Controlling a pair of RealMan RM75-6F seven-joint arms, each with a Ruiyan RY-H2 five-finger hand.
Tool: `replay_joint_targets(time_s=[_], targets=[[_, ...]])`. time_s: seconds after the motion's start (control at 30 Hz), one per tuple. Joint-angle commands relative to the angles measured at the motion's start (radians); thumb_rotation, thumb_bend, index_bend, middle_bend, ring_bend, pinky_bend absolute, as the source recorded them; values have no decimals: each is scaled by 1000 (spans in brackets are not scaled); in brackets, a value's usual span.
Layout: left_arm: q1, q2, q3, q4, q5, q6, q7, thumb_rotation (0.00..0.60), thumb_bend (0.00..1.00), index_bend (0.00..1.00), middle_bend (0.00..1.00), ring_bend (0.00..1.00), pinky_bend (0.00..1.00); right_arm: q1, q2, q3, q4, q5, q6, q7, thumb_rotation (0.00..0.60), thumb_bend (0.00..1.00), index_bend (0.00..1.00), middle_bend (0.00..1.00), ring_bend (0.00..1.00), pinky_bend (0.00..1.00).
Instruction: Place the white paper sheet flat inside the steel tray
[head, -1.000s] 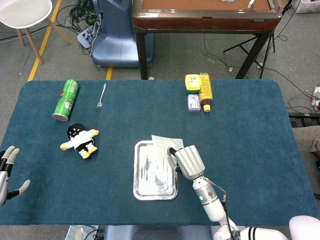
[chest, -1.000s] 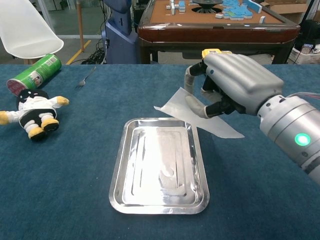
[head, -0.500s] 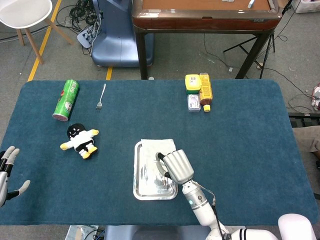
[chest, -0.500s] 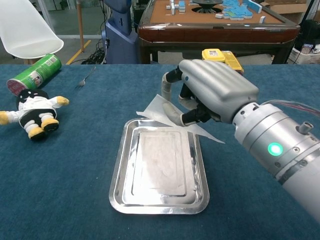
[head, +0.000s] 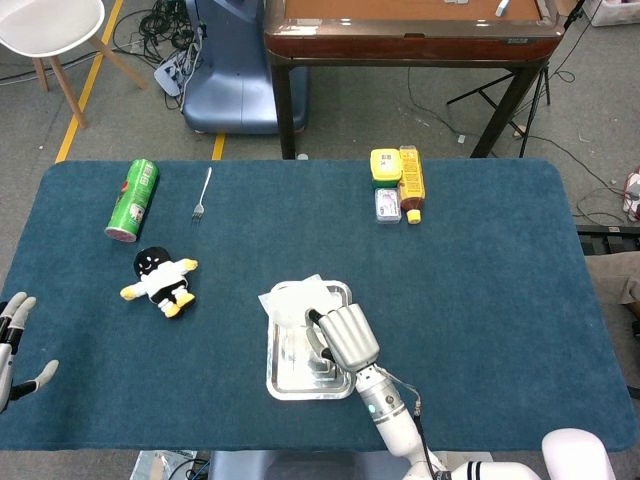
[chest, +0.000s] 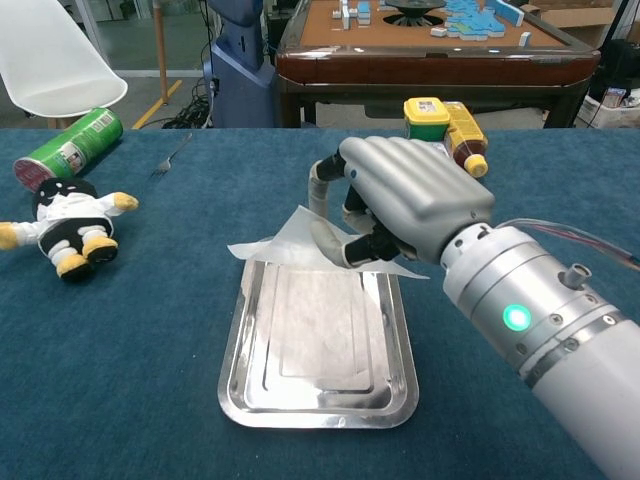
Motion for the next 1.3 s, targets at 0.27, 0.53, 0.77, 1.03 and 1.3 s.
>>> replay_joint_targets(time_s=[0.27, 0.53, 0.77, 1.03, 1.3], targets=[[1, 2, 1, -5, 2, -1, 1, 600, 222, 0, 0, 0, 214, -14, -20, -7, -35, 29, 25, -49, 600, 506, 615, 1000, 1000, 1000], [2, 3, 2, -6, 6, 3, 1, 600, 222, 0, 0, 0, 214, -25, -18, -25, -81, 44, 31, -76, 600, 510, 615, 1000, 1000, 1000], [1, 2, 2, -6, 7, 3, 1, 600, 222, 0, 0, 0, 214, -31, -34, -35, -80, 54, 34, -86, 600, 510, 615, 1000, 1000, 1000], [1, 3, 3, -7, 7, 2, 1, 600, 222, 0, 0, 0, 214, -34, -61, -37, -56, 61, 36, -80, 600, 513, 615, 1000, 1000, 1000], [1, 3, 3, -8, 9, 1, 2, 600, 222, 0, 0, 0, 213, -34, -87, -37, -31, 57, 33, -49, 600, 512, 615, 1000, 1000, 1000]])
